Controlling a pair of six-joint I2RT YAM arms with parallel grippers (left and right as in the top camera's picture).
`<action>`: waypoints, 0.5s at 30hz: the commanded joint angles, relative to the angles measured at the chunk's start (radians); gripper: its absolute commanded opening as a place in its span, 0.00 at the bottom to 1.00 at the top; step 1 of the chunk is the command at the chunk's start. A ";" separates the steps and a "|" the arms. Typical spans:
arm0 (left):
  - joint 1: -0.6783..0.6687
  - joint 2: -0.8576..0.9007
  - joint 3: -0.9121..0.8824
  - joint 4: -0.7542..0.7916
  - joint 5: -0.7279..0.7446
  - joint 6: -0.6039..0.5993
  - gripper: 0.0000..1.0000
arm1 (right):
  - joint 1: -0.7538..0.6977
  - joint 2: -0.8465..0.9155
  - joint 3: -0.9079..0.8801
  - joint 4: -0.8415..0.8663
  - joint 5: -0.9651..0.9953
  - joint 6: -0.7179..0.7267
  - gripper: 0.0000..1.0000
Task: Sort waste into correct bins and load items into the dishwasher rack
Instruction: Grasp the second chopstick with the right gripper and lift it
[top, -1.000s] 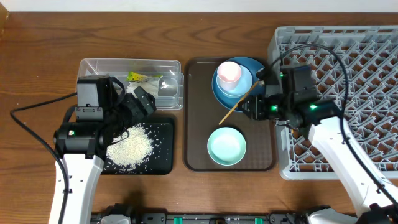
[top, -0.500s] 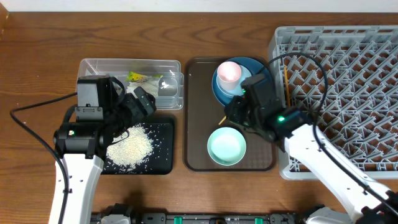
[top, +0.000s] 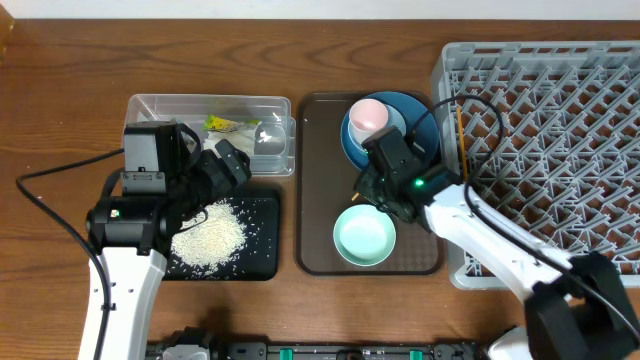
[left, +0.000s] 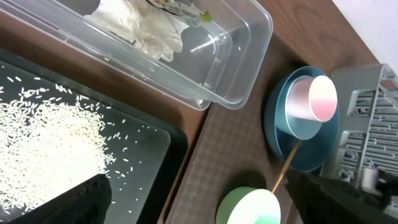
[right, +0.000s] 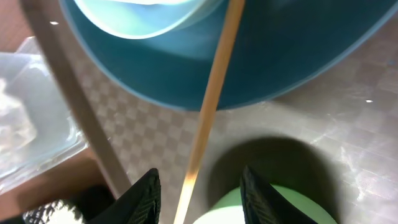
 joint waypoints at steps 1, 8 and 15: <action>0.005 0.001 0.008 0.001 -0.006 0.014 0.96 | 0.005 0.032 0.014 0.023 -0.014 0.037 0.41; 0.005 0.001 0.008 0.001 -0.006 0.014 0.96 | 0.018 0.079 0.014 0.059 -0.040 0.037 0.37; 0.005 0.001 0.008 0.001 -0.006 0.014 0.96 | 0.018 0.077 0.014 0.058 -0.041 0.038 0.25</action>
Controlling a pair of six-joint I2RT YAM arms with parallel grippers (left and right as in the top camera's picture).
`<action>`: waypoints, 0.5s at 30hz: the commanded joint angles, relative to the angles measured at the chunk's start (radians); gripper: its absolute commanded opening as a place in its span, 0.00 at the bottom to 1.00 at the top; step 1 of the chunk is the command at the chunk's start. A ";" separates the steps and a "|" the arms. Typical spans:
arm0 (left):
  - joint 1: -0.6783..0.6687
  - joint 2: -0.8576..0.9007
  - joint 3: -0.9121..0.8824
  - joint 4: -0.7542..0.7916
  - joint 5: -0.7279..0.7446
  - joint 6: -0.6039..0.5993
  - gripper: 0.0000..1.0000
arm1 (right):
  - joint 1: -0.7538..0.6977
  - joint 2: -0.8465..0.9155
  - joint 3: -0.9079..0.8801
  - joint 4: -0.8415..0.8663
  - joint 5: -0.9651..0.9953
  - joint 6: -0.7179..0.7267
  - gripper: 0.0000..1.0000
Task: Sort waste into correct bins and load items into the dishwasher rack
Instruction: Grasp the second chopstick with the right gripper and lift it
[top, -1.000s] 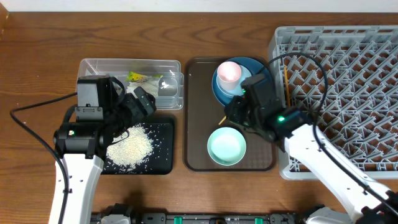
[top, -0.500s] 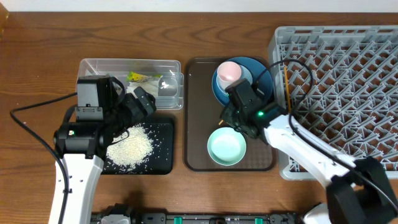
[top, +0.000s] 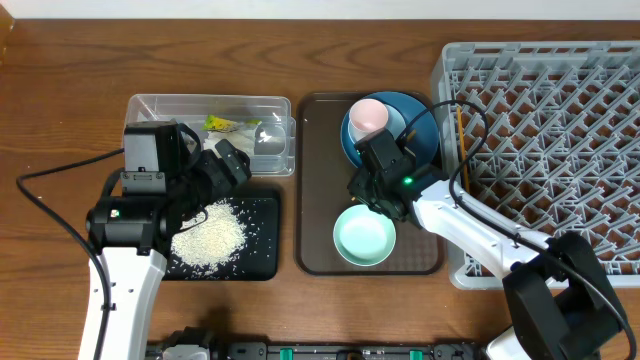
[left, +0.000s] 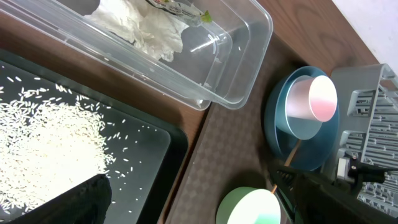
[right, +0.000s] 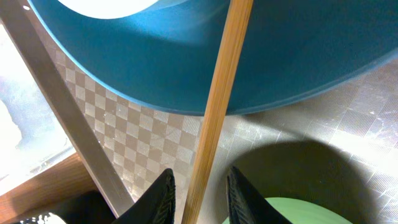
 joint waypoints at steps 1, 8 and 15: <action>0.005 0.001 0.008 0.001 -0.006 0.014 0.96 | 0.009 0.005 0.014 0.003 -0.002 0.009 0.25; 0.005 0.001 0.008 0.001 -0.006 0.014 0.96 | 0.009 0.004 0.014 0.003 -0.009 0.008 0.20; 0.005 0.001 0.008 0.001 -0.006 0.014 0.96 | 0.008 0.002 0.014 0.003 -0.020 0.005 0.09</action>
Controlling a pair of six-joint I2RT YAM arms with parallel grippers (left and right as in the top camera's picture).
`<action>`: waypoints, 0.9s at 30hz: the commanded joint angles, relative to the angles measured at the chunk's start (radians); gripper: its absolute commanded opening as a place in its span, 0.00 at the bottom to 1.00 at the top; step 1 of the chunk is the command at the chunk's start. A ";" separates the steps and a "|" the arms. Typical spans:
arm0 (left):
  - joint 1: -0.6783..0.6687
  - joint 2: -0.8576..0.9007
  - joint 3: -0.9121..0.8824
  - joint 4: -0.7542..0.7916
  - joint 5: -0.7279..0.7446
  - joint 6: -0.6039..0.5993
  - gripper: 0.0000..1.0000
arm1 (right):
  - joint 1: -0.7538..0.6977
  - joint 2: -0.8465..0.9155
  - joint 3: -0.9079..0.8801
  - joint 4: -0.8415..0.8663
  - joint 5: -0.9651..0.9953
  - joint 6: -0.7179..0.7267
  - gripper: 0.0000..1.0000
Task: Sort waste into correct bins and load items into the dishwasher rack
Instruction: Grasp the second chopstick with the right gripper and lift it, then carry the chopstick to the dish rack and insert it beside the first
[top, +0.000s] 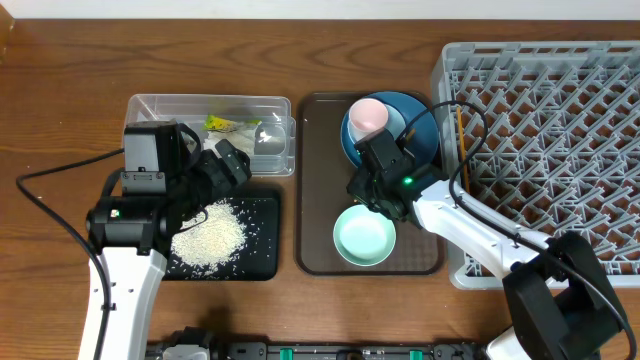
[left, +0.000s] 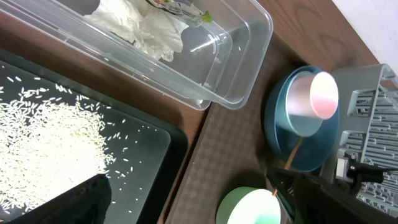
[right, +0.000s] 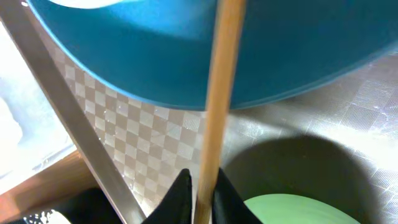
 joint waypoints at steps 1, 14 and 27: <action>0.005 0.001 0.008 0.001 -0.006 0.014 0.96 | 0.008 -0.001 0.014 0.003 -0.002 -0.012 0.07; 0.005 0.001 0.008 0.001 -0.006 0.014 0.96 | 0.007 -0.135 0.014 -0.032 0.042 -0.049 0.02; 0.005 0.001 0.008 0.001 -0.006 0.014 0.96 | -0.054 -0.373 0.014 -0.198 0.161 -0.354 0.01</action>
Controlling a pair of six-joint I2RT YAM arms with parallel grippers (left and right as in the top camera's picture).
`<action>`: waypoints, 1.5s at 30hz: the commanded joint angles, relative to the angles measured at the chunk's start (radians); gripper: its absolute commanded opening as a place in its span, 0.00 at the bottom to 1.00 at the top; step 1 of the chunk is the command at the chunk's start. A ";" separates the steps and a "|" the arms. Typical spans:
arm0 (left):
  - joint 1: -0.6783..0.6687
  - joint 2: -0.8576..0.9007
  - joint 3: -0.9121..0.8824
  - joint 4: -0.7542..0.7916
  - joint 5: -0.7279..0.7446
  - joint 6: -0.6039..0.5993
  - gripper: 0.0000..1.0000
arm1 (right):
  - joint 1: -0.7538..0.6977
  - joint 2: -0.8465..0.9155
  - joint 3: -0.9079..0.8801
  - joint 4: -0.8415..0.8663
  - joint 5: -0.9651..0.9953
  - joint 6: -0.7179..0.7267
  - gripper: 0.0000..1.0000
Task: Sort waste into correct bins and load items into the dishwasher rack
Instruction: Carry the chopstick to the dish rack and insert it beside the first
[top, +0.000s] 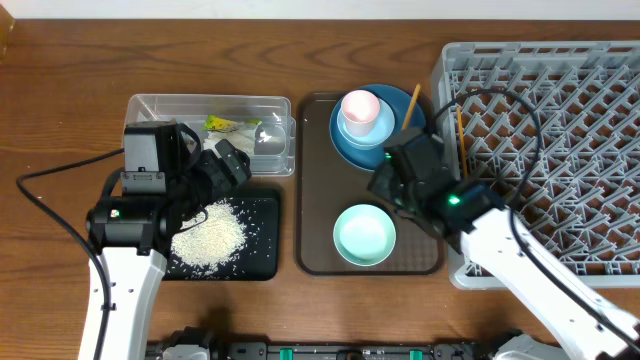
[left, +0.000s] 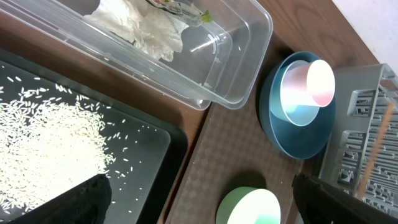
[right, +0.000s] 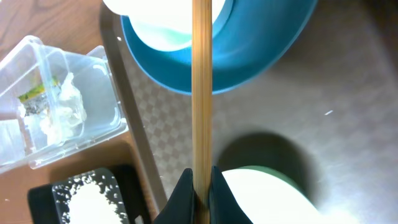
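My right gripper (right: 201, 180) is shut on a wooden chopstick (right: 201, 93), held above the brown tray (top: 315, 200); in the overhead view the chopstick (top: 411, 104) juts over the blue plate's right rim. The blue plate (top: 385, 140) carries a light blue bowl with a pink cup (top: 358, 108) in it. A mint green bowl (top: 364, 235) sits at the tray's near end. The grey dishwasher rack (top: 560, 130) stands to the right, with another chopstick (top: 459, 140) in it. My left gripper (left: 199, 211) hangs open over the black tray's right edge.
A clear plastic bin (top: 190, 110) at the back left holds crumpled tissue (left: 146, 28) and a wrapper. In front of it lies a black tray (top: 260, 262) with a heap of rice (top: 208, 238). Bare wooden table surrounds them.
My right gripper, shut on the chopstick, now stands higher and further right, with the chopstick off the plate. The blue plate with its cup sits slightly further left. The left arm is unchanged.
At first my right gripper stood open around the chopstick that leaned on the blue plate. Its fingers were then closer around the stick, then shut on it. Now the chopstick is held clear above the tray. The left gripper stayed open over the rice tray.
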 joint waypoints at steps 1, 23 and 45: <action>0.005 0.001 0.008 0.001 -0.006 0.014 0.96 | -0.049 -0.059 0.014 -0.042 0.044 -0.209 0.01; 0.005 0.001 0.008 0.001 -0.006 0.014 0.96 | -0.349 -0.090 0.014 -0.349 0.096 -0.727 0.01; 0.005 0.001 0.008 0.001 -0.006 0.014 0.96 | -0.378 -0.078 0.014 -0.351 0.153 -0.834 0.01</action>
